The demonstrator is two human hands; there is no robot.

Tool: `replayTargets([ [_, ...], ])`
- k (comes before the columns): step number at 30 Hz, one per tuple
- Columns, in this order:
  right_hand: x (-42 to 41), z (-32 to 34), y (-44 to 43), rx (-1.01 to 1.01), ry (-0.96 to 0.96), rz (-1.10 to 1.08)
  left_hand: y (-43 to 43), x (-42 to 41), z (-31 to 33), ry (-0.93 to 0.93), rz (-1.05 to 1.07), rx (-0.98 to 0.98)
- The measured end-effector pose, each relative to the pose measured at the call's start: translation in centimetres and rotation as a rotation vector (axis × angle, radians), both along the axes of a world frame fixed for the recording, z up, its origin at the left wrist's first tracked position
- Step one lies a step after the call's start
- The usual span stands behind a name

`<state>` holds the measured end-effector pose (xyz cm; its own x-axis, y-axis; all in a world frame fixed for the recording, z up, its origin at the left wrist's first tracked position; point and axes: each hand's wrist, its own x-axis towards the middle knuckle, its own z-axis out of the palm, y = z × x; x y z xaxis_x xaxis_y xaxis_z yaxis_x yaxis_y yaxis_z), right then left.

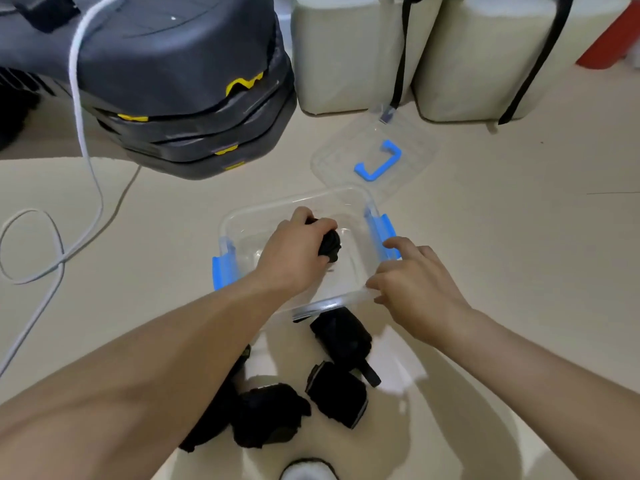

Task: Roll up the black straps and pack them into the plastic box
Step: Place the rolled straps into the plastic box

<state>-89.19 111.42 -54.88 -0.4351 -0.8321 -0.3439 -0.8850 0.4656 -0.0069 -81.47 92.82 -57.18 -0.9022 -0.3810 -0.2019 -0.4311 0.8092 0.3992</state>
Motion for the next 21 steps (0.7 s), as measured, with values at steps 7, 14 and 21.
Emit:
replayTargets([
  [7,0.3,0.1,2.3,0.007,-0.066,0.025,2.9,-2.0,-2.8,-0.03,-0.163,-0.222],
  [14,0.0,1.3,2.4,0.003,-0.141,0.016,3.9,-3.4,-3.3,0.045,-0.2,-0.417],
  [21,0.3,0.2,2.8,-0.117,-0.172,-0.04,4.3,-4.3,-2.8,-0.028,-0.059,-0.328],
])
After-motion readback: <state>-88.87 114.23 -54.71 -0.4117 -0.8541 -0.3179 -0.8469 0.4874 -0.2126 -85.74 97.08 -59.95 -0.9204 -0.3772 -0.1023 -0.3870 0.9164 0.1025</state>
